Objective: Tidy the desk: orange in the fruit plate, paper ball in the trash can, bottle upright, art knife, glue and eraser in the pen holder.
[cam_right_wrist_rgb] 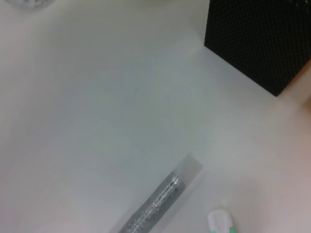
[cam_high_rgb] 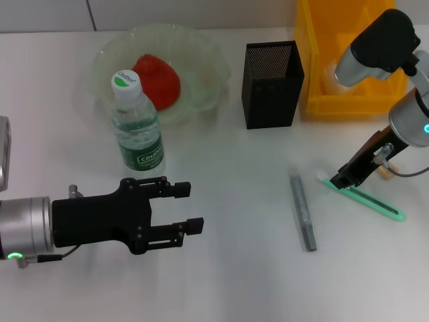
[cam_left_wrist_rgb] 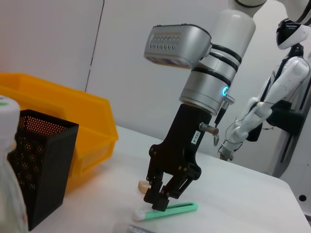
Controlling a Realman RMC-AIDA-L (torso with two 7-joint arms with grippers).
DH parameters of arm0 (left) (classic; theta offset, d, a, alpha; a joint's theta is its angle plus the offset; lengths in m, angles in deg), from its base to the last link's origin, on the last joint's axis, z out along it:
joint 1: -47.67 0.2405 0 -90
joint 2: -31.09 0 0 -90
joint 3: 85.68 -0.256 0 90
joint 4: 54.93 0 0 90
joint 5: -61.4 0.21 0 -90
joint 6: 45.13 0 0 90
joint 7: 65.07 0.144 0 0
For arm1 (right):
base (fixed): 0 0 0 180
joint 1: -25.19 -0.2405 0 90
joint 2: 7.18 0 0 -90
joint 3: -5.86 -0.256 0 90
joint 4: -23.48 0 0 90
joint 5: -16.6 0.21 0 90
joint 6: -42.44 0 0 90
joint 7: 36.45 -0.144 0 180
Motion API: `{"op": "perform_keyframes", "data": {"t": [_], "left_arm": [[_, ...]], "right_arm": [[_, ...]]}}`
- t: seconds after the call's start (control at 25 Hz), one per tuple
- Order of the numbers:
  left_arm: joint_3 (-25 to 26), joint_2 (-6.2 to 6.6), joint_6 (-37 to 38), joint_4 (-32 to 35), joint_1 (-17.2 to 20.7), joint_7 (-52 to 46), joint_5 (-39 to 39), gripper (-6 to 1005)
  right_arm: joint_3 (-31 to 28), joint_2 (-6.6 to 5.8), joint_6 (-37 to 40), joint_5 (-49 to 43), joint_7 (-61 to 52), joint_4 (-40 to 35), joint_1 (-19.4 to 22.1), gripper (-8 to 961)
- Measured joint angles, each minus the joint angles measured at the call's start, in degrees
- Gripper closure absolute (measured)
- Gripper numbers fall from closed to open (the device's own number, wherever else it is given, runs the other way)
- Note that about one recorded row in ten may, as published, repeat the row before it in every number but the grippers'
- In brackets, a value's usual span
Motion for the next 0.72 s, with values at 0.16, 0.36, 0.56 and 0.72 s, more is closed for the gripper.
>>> {"op": "perform_keyframes", "data": {"t": [0.16,0.36,0.56,0.72], "left_arm": [[0.0,-0.02,-0.1,0.0,-0.1,-0.1,0.0,312],[0.0,-0.02,-0.1,0.0,-0.4,-0.1,0.0,311],[0.0,-0.02,-0.2,0.0,-0.4,-0.2,0.0,311],[0.0,-0.02,-0.2,-0.1,-0.4,-0.2,0.0,311]], "right_arm": [[0.0,0.01,-0.5,0.0,0.4,1.3,-0.5,754],[0.0,0.02,-0.8,-0.1,0.6,2.3,-1.0,759],[0.0,0.02,-1.5,-0.4,0.8,3.9,-1.5,763],[0.0,0.02,-1.5,-0.4,1.0,4.0,-1.6,767]]}}
